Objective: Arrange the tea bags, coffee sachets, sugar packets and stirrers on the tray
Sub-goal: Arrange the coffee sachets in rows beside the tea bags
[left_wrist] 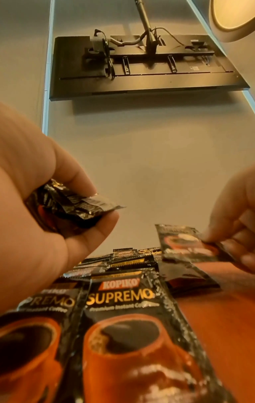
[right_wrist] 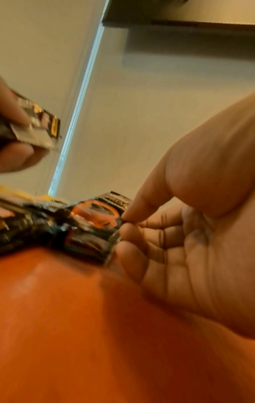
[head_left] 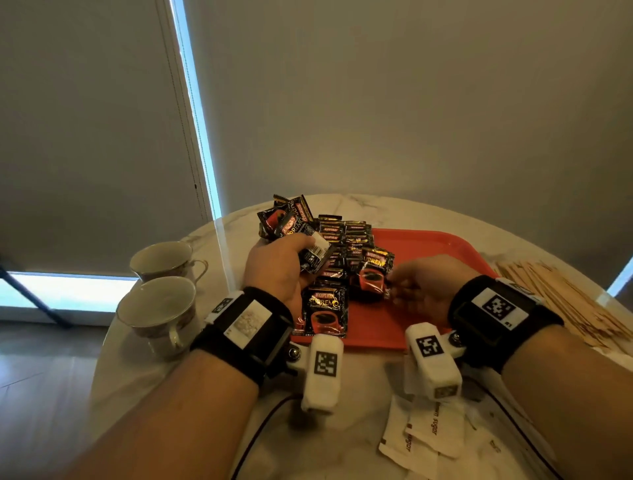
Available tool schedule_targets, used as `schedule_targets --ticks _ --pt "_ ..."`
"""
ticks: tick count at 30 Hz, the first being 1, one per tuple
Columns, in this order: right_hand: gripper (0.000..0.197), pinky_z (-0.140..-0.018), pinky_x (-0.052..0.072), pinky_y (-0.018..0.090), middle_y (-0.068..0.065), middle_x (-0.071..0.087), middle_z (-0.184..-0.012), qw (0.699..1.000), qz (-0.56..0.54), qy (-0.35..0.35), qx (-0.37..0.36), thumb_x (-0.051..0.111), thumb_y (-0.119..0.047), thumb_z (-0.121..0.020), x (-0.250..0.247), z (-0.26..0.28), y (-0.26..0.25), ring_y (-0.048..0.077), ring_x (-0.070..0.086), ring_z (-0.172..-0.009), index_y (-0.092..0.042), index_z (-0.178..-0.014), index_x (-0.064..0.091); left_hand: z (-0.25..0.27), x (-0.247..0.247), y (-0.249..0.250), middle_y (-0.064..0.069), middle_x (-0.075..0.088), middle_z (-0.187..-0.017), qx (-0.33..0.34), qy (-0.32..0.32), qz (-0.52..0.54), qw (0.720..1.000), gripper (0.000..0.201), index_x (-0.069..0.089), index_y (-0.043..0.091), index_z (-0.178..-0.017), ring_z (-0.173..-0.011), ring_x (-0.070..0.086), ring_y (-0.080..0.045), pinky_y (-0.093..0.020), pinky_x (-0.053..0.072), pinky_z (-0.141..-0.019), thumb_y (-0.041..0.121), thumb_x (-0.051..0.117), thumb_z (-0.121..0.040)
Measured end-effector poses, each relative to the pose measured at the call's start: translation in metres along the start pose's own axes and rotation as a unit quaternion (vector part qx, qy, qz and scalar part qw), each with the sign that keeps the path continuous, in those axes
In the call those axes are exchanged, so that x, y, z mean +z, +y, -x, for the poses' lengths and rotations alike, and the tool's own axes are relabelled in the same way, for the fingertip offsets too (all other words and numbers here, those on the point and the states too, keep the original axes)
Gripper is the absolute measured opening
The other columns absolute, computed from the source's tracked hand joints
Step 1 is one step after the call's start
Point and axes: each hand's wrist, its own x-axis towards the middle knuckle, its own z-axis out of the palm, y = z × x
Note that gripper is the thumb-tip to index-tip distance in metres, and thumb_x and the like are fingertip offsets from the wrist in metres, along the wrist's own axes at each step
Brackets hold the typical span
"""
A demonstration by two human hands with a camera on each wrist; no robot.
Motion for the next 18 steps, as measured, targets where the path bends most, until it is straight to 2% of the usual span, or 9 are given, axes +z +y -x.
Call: schedule_targets --ticks 3,6,9,12,18 --pt "0.005 -0.071 0.054 0.035 0.013 0.061 -0.069 0.998 0.067 0.01 0.014 0.068 0.006 -0.087 -0.0045 -0.0006 0.0013 0.023 0.059 -0.063 0.002 -0.086 0.065 0.0019 0.0002 0.0007 -0.016 0.075 -0.102 -0.002 -0.002 -0.001 1.0 0.023 0.064 0.01 -0.109 -0.089 0.075 -0.029 -0.032 0.061 -0.056 -0.006 0.064 -0.092" --pt "0.005 -0.065 0.054 0.032 0.013 0.063 -0.07 0.995 0.102 -0.008 0.012 0.069 0.007 -0.087 -0.0034 0.0009 -0.0005 0.021 0.06 -0.063 0.002 -0.086 0.067 0.0033 0.0004 0.0009 -0.012 0.075 -0.095 0.003 -0.007 -0.002 1.0 0.023 0.063 0.014 -0.102 -0.086 0.075 -0.026 -0.033 0.062 -0.058 -0.007 0.064 -0.093" --pt "0.004 -0.065 0.056 0.033 0.014 0.065 -0.074 0.992 0.123 -0.021 0.009 0.07 0.006 -0.087 -0.0024 0.0003 -0.0019 0.021 0.063 -0.064 0.003 -0.09 0.068 0.0021 -0.0008 -0.0003 -0.011 0.075 -0.095 0.0 -0.005 -0.007 1.0 0.023 0.063 0.014 -0.103 -0.082 0.075 -0.025 -0.033 0.063 -0.057 -0.007 0.064 -0.093" --pt "0.002 -0.06 0.055 0.03 0.013 0.065 -0.07 0.99 0.135 -0.029 0.013 0.071 0.004 -0.088 -0.0014 0.0005 -0.0036 0.02 0.063 -0.06 0.003 -0.087 0.069 0.0004 -0.0012 -0.0015 -0.011 0.074 -0.095 -0.002 -0.003 -0.014 1.0 0.023 0.062 0.015 -0.102 -0.083 0.075 -0.025 -0.036 0.064 -0.061 -0.006 0.064 -0.093" --pt "0.004 -0.065 0.057 0.033 0.016 0.067 -0.074 0.99 0.138 -0.037 0.021 0.072 0.003 -0.088 -0.0003 0.0028 -0.0066 0.023 0.065 -0.065 0.003 -0.085 0.07 -0.0007 -0.001 -0.0033 -0.012 0.074 -0.096 -0.003 -0.008 -0.017 1.0 0.025 0.061 0.015 -0.103 -0.087 0.075 -0.027 -0.038 0.064 -0.066 -0.007 0.065 -0.092"
